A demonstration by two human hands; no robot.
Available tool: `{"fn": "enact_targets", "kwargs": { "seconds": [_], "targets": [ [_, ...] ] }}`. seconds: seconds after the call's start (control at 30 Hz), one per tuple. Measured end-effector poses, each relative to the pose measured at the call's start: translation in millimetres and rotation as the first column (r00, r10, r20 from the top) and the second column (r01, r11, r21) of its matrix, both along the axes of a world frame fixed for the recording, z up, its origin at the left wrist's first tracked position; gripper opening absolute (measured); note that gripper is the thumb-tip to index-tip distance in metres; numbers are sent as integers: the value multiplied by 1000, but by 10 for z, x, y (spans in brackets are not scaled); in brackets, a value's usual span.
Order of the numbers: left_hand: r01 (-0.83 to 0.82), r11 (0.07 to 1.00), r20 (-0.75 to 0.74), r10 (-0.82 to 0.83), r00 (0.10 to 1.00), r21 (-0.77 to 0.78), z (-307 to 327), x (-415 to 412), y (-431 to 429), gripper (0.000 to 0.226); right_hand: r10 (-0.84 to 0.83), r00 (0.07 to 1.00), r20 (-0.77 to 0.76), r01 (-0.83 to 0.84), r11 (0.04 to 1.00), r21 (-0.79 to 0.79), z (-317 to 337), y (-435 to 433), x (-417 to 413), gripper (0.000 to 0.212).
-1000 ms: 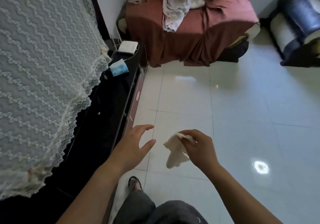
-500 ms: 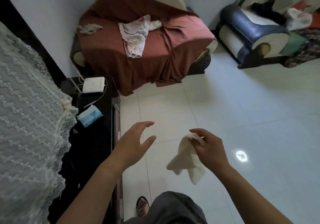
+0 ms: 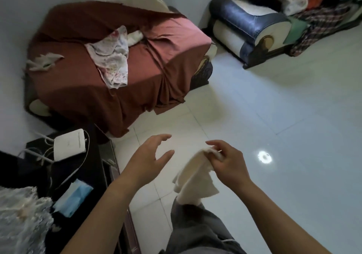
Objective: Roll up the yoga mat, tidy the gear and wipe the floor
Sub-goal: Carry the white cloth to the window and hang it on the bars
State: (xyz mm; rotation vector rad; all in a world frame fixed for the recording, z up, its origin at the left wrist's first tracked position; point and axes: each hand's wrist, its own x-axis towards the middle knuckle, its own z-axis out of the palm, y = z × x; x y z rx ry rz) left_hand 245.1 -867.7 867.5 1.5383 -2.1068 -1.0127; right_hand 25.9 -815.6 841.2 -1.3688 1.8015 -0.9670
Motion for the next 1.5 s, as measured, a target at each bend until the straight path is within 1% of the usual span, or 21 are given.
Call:
{"fn": "enact_targets", "kwargs": {
  "seconds": [0.13,0.27,0.33,0.4,0.5,0.63,0.73,0.83,1.0,1.13,1.23,1.4,1.5],
  "targets": [
    [14,998,-38,-12,999,67,54,-279,-969,39,44,999,-26,-43,999,14,43,-937,-197,22],
    [59,998,-4,-59,998,12,256,-556,-1959,42,56,998,-42,-56,998,-5,198,-1820,-494,23],
    [57,998,-13,-57,998,-24,315,-706,-2390,43,48,998,-51,-49,999,-12,268,-2233,-642,22],
    [60,998,-27,-60,998,-25,313,-855,-2726,43,30,998,-53,-32,999,-31,333,-2584,-777,21],
    [97,995,-25,-97,995,-3,241,-1068,-3194,44,-20,999,-33,18,999,-49,384,-3064,-967,20],
    [173,983,-14,-174,985,-52,150,-1356,-3978,43,-119,993,-15,119,992,-45,298,-3718,-1251,22],
    [205,976,-23,-207,978,-71,124,-1558,-4698,39,-181,983,-3,181,983,-34,208,-4310,-1448,21],
    [253,964,-21,-256,967,-84,121,-1722,-5461,36,-227,974,-20,227,974,-19,197,-4933,-1655,13],
    [317,942,-29,-322,946,-113,258,-2041,-6761,39,-322,947,-18,322,947,3,353,-5925,-2039,11],
    [355,929,-29,-359,933,-104,226,-2503,-7623,35,-421,907,-1,421,907,-4,391,-6601,-2407,12],
    [401,911,-31,-406,913,-95,174,-2949,-8082,38,-480,877,33,480,877,16,402,-6985,-2741,9],
    [476,876,7,-477,879,-81,50,-3865,-8842,41,-528,846,74,529,849,13,332,-7737,-3521,7],
    [484,873,12,-484,875,-61,-10,-4458,-9363,38,-527,844,95,530,848,3,252,-8312,-4093,10]
  ]
}}
